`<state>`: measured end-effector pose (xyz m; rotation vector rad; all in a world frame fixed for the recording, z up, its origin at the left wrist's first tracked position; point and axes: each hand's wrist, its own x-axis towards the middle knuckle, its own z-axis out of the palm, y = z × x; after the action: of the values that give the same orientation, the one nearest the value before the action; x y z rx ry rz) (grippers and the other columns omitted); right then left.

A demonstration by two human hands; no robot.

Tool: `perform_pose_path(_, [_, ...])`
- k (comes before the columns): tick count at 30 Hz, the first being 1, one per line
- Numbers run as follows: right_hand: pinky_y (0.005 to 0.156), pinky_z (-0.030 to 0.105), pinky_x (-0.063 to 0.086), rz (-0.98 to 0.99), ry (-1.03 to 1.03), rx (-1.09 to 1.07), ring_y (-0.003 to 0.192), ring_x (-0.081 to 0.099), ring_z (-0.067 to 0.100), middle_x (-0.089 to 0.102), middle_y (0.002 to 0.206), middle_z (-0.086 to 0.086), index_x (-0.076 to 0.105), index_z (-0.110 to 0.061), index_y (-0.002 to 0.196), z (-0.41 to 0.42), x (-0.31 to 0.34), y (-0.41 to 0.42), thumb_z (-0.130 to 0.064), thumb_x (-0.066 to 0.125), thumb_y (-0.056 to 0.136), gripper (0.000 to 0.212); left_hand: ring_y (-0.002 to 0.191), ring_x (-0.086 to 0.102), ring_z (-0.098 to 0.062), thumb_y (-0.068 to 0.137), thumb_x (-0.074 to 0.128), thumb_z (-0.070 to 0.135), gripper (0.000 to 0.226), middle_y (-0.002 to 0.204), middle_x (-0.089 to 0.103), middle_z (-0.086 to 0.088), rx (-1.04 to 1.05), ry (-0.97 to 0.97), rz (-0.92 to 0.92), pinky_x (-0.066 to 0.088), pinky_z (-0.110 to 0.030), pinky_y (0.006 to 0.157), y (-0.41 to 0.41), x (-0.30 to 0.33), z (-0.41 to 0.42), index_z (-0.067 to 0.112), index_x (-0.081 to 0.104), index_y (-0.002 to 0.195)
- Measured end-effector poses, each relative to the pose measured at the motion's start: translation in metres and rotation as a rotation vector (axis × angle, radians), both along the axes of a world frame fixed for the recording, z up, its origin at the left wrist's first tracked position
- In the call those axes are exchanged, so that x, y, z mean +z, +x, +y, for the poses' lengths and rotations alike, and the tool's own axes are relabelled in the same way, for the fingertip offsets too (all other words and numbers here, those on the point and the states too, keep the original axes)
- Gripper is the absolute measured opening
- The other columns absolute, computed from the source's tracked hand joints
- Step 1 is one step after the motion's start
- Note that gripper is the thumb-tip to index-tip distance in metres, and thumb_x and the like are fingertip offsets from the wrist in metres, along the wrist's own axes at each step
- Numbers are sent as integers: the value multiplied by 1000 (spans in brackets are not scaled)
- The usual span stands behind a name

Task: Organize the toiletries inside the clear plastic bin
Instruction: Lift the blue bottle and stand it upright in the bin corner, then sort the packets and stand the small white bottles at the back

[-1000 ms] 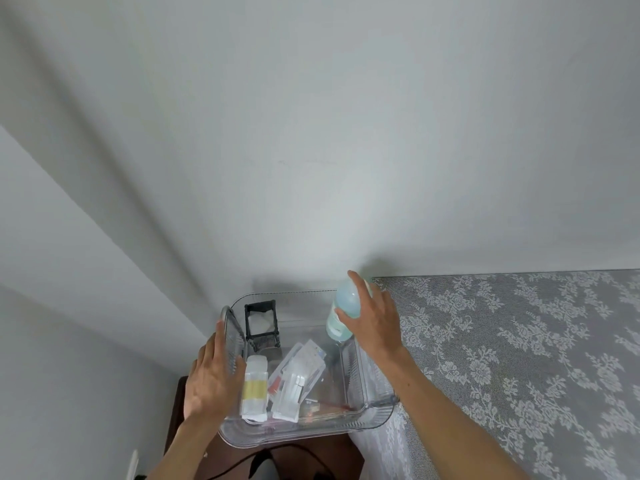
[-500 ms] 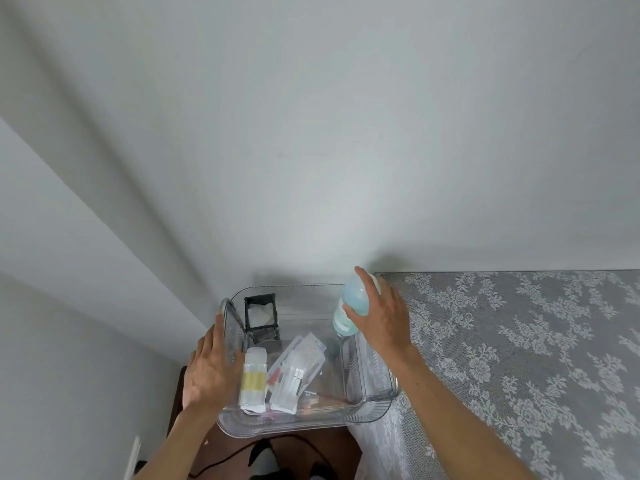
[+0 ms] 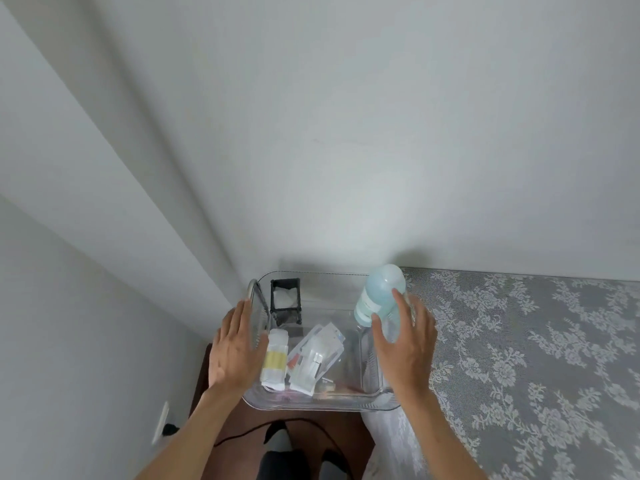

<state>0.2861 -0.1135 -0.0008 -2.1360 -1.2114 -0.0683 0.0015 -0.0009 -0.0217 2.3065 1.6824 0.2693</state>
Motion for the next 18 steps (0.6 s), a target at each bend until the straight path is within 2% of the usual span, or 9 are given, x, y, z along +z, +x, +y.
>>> perform_pose_path(3, [96,42,49,83,-21,114,117,52,19,59,127,0,46,-26,139,-8,-14,-22,-40,67,89,56,141,36,-25,97,26,51,65,157,33,-6,-99,80,21,32,-44,113,9,1,-21,16,24,152])
perform_pose_path(7, [93,40,53,218,-266,233,117,56,17,60,132,-4,35,-30,147,-4,-29,-47,-48,59,92,63,142,33,-19,99,18,54,62,160,27,3,-223,-8,79,28,-39,116,27,-8,-45,28,12,155])
perform_pose_path(9, [93,41,53,280,-404,276,120,56,16,59,133,-4,29,-33,149,1,-37,-54,-53,53,93,63,142,32,-18,99,24,52,63,159,28,3,-190,-101,112,31,-38,117,34,-14,-47,28,9,155])
perform_pose_path(12, [84,39,55,408,-604,279,107,62,16,62,127,0,32,-37,146,13,-49,-60,-56,47,94,57,138,39,-20,100,34,47,61,154,36,1,-92,-239,139,43,-37,108,42,-20,-40,24,17,154])
perform_pose_path(16, [88,41,55,537,-708,224,102,65,20,64,126,6,41,-34,141,32,-69,-62,-54,45,95,50,129,51,-25,101,42,36,52,148,43,-6,47,-395,110,52,-42,98,53,-29,-22,22,27,149])
perform_pose_path(18, [86,38,55,551,-736,214,99,66,19,63,127,6,44,-35,139,42,-78,-63,-54,45,95,48,127,53,-26,102,42,33,51,148,44,-9,97,-431,108,52,-43,98,58,-37,-11,20,29,149])
